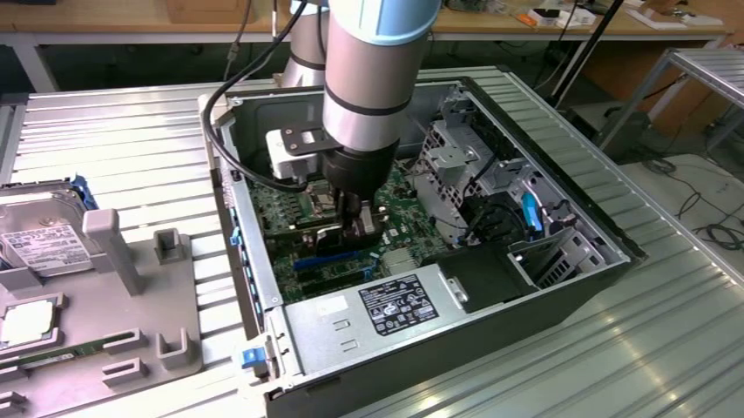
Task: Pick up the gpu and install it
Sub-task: 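Insert the gpu into the slot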
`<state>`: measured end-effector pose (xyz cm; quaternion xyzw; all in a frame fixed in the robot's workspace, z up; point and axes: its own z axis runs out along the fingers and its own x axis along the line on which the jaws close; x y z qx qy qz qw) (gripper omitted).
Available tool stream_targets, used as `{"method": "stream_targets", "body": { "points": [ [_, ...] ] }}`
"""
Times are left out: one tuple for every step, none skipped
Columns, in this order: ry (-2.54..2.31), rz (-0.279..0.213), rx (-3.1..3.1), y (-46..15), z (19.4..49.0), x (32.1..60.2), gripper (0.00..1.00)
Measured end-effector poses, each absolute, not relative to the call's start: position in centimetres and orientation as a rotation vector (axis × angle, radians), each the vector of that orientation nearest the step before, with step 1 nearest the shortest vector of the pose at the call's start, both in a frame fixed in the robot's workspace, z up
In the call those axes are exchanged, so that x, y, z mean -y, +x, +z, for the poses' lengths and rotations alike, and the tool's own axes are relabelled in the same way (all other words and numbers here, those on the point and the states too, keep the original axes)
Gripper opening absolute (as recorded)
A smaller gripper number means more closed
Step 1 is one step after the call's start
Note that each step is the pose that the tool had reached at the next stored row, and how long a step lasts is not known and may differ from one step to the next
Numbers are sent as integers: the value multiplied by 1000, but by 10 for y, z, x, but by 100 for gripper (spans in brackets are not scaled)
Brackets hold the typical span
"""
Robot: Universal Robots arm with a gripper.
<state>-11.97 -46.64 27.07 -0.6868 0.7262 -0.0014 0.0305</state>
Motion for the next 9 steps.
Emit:
{"method": "stream_targets", "body": {
  "points": [
    [-2119, -4, -2236, -120, 270, 466, 27],
    [-2121, -4, -2234, -120, 270, 466, 27],
    [-2124, -4, -2231, -120, 270, 466, 27],
    [-2128, -4, -2227, -120, 270, 466, 27],
    [-2131, -4, -2224, -120, 270, 466, 27],
    [-2134, -4, -2221, -120, 270, 466, 27],
    [-2136, -3, -2219, -120, 270, 466, 27],
    [-2136, -3, -2219, -120, 270, 466, 27],
    [-2136, -3, -2219, -120, 270, 466, 27]
  ]
}}
